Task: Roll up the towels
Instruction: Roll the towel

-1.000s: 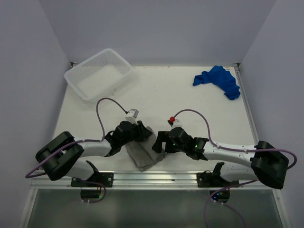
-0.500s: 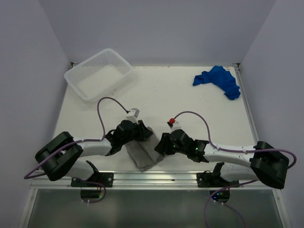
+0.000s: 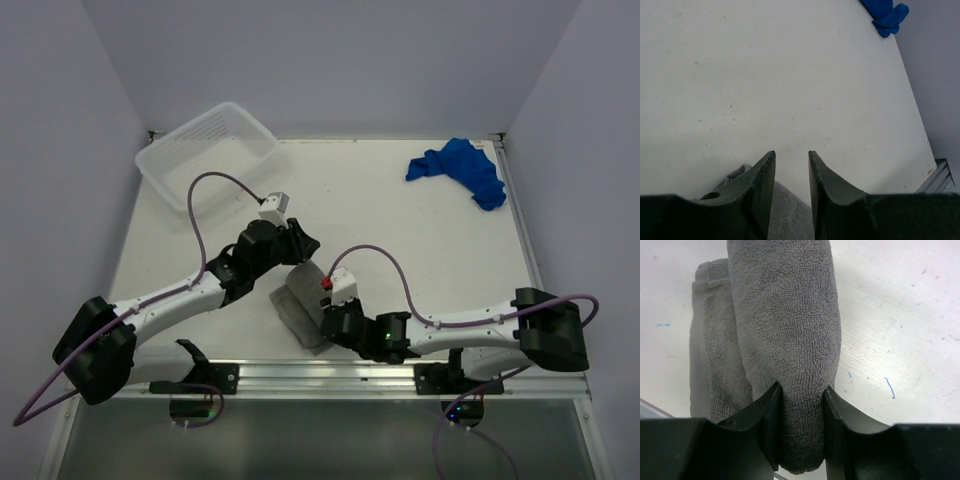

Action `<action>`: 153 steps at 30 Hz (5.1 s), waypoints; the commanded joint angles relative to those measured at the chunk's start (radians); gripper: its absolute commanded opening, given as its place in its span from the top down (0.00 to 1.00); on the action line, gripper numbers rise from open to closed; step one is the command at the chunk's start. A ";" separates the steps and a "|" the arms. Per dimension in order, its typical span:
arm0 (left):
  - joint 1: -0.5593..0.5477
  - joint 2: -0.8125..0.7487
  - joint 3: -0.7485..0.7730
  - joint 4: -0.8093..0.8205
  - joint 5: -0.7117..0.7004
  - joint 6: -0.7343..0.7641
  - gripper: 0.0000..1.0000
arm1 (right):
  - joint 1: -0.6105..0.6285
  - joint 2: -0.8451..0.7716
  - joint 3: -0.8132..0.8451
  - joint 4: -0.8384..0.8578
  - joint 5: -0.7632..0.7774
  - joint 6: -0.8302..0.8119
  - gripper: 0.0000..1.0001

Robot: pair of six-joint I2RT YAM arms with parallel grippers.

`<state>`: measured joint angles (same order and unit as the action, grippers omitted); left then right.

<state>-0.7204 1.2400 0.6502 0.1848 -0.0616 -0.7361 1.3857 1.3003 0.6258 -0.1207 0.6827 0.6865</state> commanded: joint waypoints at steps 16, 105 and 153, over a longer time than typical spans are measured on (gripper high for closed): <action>-0.086 0.019 -0.205 0.125 0.115 -0.124 0.64 | 0.196 0.432 0.390 -0.381 0.442 0.025 0.56; -0.020 -0.260 -0.302 -0.232 -0.046 -0.138 0.62 | 0.171 0.151 0.286 -0.123 0.031 -0.051 0.25; 0.004 -0.125 0.391 -1.031 -0.287 -0.241 0.30 | 0.090 0.191 0.193 -0.008 0.150 -0.013 0.74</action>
<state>-0.7250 1.0973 0.9573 -0.6415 -0.3210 -0.9150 1.4742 1.4651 0.7570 -0.1028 0.6102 0.6651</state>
